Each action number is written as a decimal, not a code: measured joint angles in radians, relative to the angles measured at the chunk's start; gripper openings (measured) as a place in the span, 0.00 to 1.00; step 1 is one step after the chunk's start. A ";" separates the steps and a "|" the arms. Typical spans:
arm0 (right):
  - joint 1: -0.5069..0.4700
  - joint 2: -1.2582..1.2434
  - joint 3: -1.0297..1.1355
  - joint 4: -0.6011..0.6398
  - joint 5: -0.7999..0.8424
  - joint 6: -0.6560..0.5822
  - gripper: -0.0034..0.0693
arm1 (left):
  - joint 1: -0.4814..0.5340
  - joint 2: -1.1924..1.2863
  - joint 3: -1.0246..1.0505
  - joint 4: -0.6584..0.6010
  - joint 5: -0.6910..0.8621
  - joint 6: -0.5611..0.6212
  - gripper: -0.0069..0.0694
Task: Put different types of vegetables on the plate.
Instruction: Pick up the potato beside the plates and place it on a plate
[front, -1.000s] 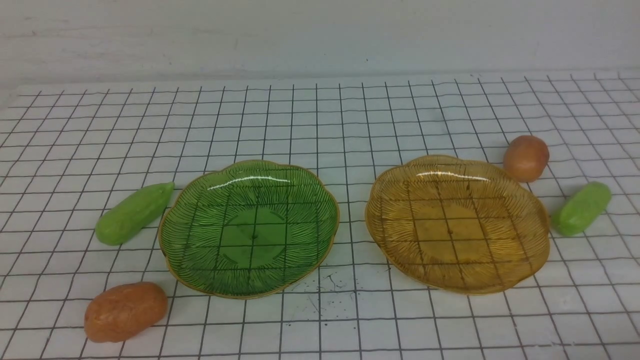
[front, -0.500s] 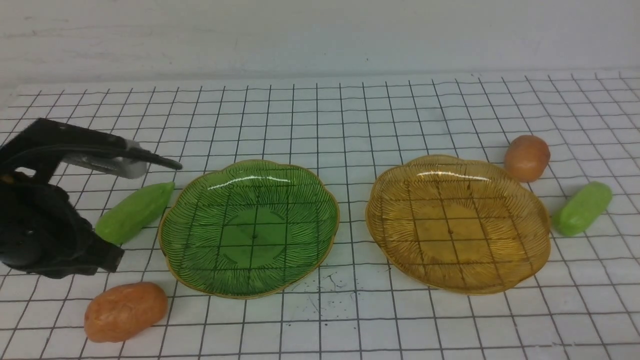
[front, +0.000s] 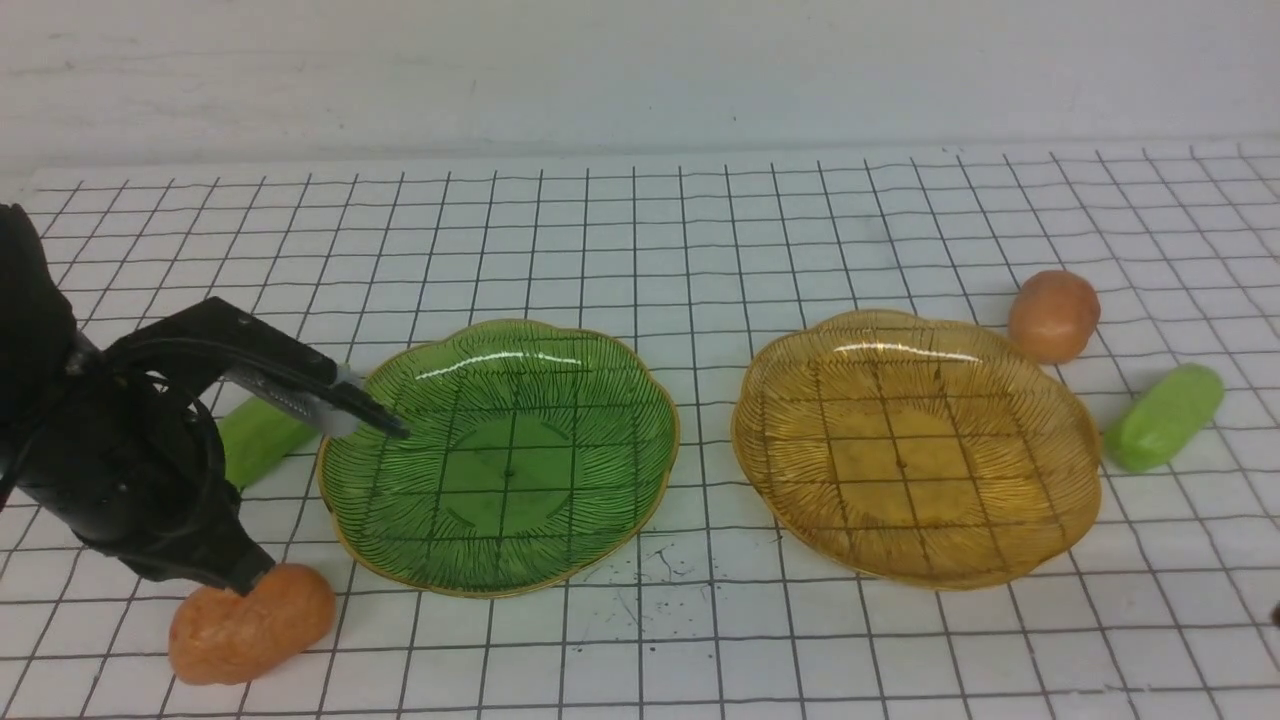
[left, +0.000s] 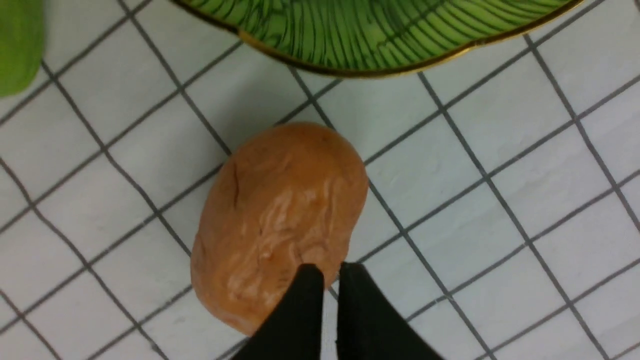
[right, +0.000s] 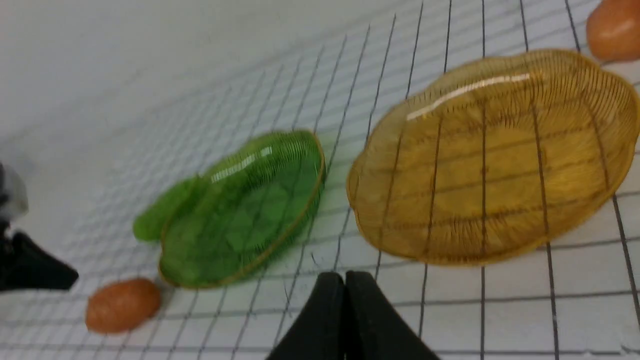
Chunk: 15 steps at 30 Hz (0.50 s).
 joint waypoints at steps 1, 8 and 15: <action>0.000 0.041 -0.010 0.014 0.019 -0.019 0.03 | 0.000 0.014 0.000 -0.007 -0.018 0.014 0.20; 0.001 0.121 -0.018 0.257 0.090 -0.220 0.03 | 0.000 0.110 0.000 0.034 -0.069 0.021 0.80; 0.001 0.121 -0.018 0.323 0.090 -0.297 0.03 | 0.000 0.183 -0.001 0.043 -0.081 0.021 0.98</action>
